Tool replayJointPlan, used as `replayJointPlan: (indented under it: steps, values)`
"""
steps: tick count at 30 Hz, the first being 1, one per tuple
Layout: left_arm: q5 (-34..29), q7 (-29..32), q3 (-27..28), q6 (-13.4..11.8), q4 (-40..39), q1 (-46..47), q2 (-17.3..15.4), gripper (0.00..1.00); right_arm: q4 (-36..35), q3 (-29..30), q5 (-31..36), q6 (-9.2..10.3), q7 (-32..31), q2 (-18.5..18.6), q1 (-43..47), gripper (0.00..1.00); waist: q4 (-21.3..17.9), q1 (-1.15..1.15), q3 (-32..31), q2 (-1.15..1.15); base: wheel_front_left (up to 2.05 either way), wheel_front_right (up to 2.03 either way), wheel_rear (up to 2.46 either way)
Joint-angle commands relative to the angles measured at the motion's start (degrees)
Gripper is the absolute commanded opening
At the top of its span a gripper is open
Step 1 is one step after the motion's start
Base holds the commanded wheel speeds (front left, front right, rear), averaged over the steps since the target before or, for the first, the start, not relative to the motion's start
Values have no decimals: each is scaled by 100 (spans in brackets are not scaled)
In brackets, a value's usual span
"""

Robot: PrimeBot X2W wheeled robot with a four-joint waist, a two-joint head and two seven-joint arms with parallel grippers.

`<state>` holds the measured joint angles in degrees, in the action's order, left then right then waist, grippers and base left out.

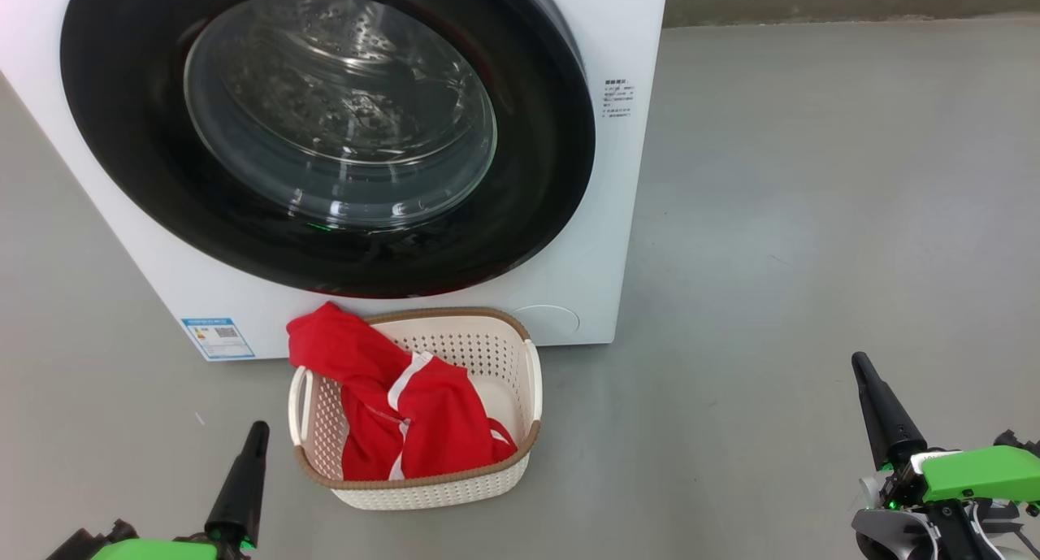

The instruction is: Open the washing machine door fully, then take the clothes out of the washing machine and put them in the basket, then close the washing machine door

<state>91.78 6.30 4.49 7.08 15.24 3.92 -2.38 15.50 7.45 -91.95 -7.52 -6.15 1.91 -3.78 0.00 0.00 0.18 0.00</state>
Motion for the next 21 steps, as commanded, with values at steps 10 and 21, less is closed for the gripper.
replayJointPlan:
  steps: [10, 21]
  values:
    - [39, 19, 203, 41, -119, 227, -50, 0, -147, -94, -22, 3, -34, 97, -240, 0, 0, 0, 0, 0, 0, 0, 0]
    - [39, 19, 203, 41, -119, 227, -50, 0, -147, -94, -22, 3, -33, 97, -240, 0, 0, 0, 0, 0, 0, 0, 0]
